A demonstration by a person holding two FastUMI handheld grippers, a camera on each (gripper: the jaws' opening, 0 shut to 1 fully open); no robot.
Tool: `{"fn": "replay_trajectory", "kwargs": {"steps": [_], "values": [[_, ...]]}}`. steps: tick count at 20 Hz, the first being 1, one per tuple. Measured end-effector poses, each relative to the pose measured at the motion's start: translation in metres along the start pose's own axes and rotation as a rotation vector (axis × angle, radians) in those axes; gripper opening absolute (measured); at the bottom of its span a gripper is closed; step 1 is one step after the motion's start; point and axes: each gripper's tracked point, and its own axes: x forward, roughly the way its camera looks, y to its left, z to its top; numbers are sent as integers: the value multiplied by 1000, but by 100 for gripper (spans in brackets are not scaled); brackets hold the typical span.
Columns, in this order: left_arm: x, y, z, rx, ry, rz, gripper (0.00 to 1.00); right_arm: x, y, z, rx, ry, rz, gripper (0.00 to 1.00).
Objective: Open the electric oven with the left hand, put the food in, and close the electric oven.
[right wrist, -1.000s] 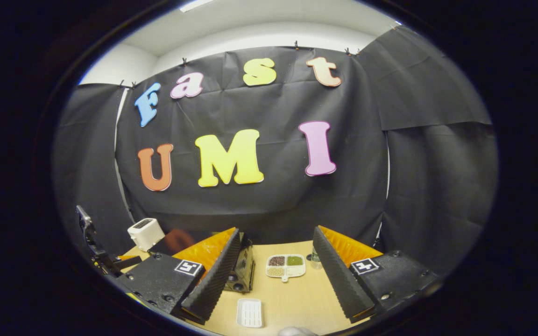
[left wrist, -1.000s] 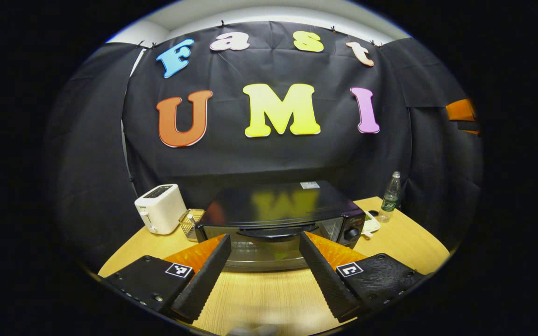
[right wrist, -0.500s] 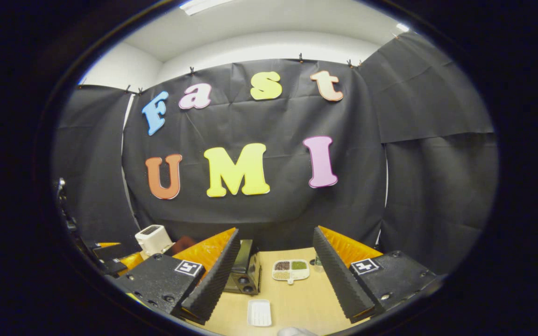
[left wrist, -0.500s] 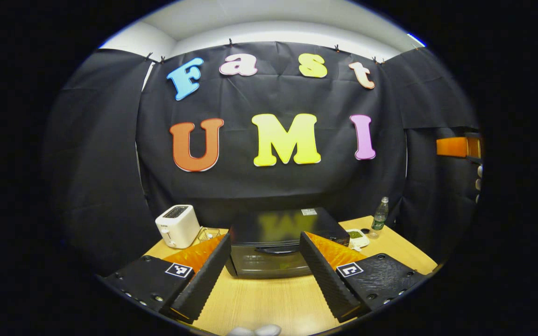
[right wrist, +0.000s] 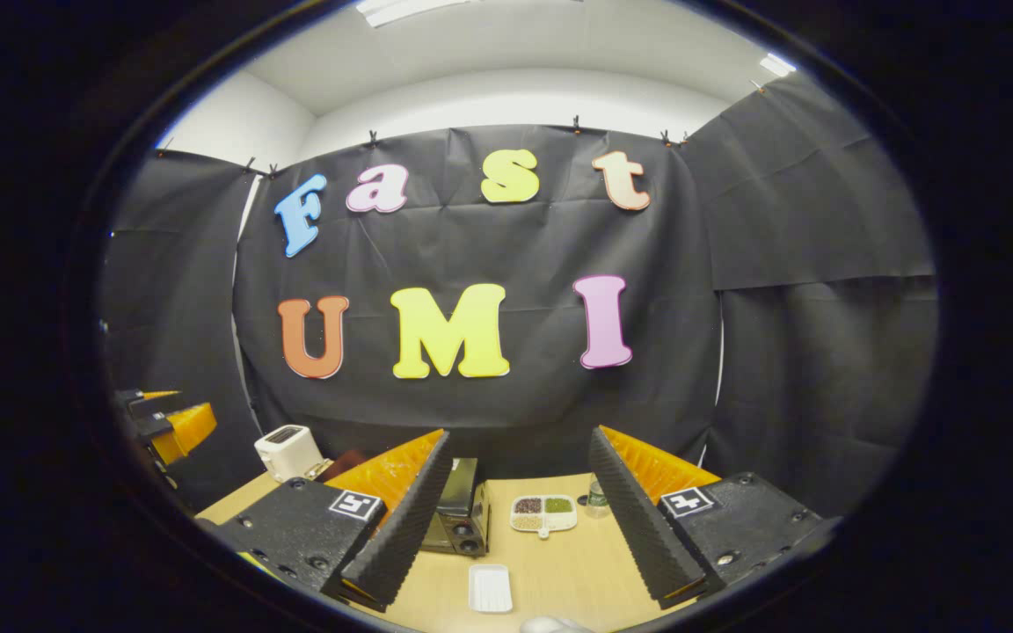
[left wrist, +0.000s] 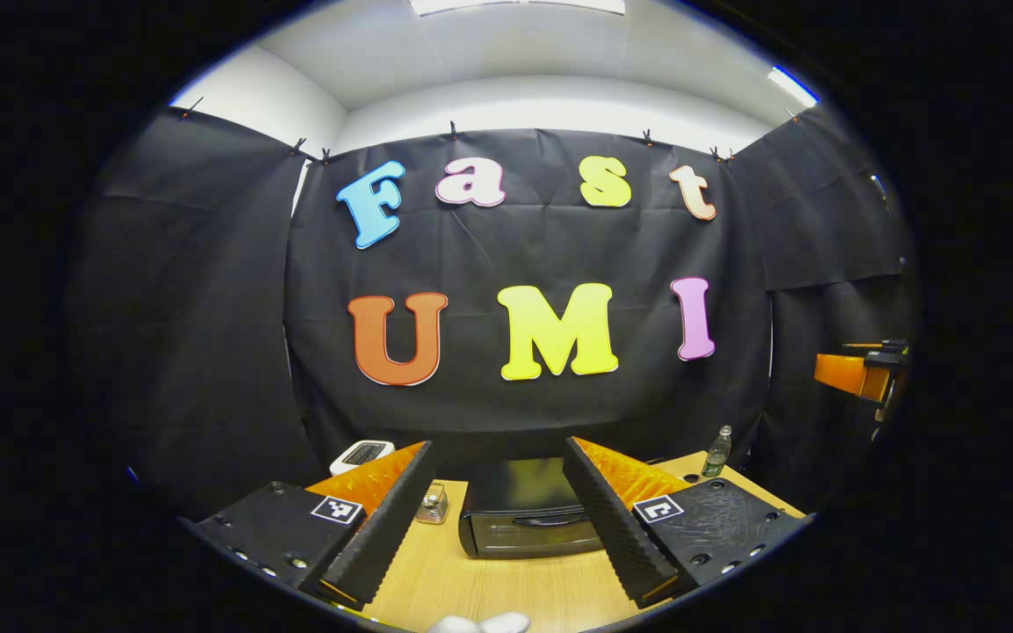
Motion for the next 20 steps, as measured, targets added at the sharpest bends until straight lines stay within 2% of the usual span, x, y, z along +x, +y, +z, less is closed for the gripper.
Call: {"fn": "replay_trajectory", "kwargs": {"steps": [1, 20], "values": [[-2, 0, 5, -2, -5, -1, 96, -2, 0, 0, -7, 2, -1, 89], [-17, 10, 23, -14, -20, -9, 96, -22, 12, 4, -31, -12, 4, 90]]}}
